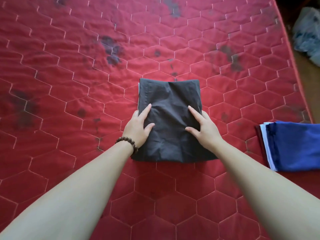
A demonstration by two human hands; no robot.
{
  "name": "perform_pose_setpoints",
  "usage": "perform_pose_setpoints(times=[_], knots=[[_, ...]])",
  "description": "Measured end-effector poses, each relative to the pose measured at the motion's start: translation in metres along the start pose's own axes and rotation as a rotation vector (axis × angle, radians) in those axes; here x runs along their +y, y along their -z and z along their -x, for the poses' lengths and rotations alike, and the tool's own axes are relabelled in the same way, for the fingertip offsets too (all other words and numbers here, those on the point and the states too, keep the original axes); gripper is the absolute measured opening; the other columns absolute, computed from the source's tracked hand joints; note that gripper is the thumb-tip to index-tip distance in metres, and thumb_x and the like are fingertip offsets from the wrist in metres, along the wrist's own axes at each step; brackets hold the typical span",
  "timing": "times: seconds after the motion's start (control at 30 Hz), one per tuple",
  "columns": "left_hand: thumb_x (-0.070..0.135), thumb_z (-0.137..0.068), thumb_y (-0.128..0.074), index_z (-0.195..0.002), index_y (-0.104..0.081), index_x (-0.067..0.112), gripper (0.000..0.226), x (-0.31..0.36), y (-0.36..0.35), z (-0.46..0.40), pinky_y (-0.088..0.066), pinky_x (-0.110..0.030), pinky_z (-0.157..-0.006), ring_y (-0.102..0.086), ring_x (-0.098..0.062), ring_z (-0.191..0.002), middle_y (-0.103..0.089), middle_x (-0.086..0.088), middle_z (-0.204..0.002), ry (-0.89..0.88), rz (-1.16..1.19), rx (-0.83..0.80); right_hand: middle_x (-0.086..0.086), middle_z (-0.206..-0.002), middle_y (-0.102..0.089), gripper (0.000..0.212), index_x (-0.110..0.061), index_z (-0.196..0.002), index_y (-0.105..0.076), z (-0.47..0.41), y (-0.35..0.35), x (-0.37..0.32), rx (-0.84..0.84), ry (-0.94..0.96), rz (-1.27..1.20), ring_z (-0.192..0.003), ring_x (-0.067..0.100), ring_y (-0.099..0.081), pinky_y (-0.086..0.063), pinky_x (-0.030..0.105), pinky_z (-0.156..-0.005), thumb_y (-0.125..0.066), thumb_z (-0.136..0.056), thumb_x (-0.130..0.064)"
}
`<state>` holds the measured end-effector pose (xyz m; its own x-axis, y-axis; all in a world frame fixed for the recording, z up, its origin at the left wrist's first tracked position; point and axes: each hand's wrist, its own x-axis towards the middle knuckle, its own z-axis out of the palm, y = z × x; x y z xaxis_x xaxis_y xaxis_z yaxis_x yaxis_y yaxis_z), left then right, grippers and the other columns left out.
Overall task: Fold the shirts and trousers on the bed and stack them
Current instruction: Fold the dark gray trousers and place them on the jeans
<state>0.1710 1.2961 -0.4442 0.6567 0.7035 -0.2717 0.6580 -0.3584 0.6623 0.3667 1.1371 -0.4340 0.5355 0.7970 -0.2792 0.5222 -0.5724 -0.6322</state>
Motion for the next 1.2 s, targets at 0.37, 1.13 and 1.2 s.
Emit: perform_pose_setpoints(times=[0.37, 1.13, 1.2], knots=[[0.034, -0.088, -0.064, -0.152, -0.018, 0.033, 0.078, -0.020, -0.028, -0.005, -0.024, -0.037, -0.112, -0.022, -0.027, -0.142, -0.013, -0.008, -0.159, 0.042, -0.080, 0.047, 0.004, -0.146, -0.034, 0.065, -0.034, -0.149, -0.031, -0.004, -0.033, 0.024, 0.095, -0.128, 0.142, -0.127, 0.024, -0.043, -0.034, 0.030, -0.103, -0.061, -0.092, -0.019], [0.049, -0.089, -0.038, -0.151, -0.026, 0.029, 0.066, -0.024, -0.061, -0.103, -0.002, -0.046, -0.120, -0.005, -0.027, -0.149, -0.013, -0.006, -0.161, -0.333, -0.557, 0.180, 0.002, -0.162, -0.006, 0.062, -0.031, -0.152, -0.019, -0.101, -0.065, 0.046, 0.234, 0.277, 0.578, -0.149, 0.022, 0.001, -0.002, 0.050, -0.120, -0.032, -0.095, -0.053], [0.051, -0.089, -0.036, -0.151, -0.024, 0.031, 0.067, -0.026, -0.060, -0.105, 0.001, -0.043, -0.120, -0.001, -0.025, -0.149, -0.010, -0.004, -0.161, -0.319, -0.536, 0.150, 0.001, -0.162, -0.005, 0.062, -0.032, -0.152, -0.017, -0.103, -0.064, 0.046, 0.199, 0.272, 0.524, -0.149, 0.021, 0.003, -0.001, 0.050, -0.120, -0.031, -0.095, -0.053]])
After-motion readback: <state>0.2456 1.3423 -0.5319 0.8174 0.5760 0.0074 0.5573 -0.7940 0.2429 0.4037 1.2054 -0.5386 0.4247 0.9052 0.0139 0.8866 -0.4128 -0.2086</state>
